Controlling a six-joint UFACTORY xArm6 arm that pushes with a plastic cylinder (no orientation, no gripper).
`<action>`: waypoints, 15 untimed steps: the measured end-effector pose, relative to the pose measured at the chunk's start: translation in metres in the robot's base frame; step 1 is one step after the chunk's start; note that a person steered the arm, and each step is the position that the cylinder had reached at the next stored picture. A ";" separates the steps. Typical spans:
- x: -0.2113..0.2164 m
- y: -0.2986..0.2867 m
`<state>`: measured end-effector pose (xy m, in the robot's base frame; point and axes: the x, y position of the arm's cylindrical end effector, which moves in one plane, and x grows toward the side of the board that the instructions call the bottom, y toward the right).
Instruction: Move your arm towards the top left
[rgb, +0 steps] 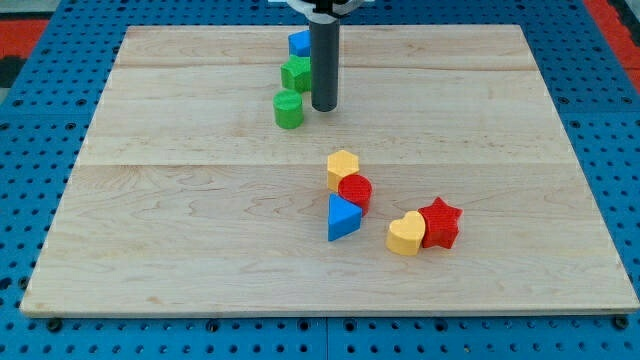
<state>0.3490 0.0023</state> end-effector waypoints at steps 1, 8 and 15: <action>0.000 0.000; 0.040 0.020; 0.042 -0.226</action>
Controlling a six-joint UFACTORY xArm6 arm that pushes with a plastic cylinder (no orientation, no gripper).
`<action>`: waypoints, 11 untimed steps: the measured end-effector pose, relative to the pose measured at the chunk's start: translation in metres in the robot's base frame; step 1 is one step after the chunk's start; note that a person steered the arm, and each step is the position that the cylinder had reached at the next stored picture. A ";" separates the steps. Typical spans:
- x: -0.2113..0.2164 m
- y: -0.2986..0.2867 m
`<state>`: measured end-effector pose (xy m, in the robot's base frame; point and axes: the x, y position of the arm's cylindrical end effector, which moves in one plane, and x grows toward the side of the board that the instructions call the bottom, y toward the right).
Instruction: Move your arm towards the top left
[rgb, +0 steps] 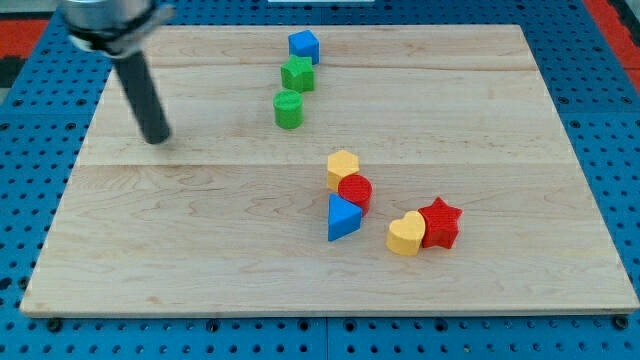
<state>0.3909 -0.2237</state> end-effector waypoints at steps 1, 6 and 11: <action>-0.050 -0.061; -0.116 -0.013; -0.139 0.093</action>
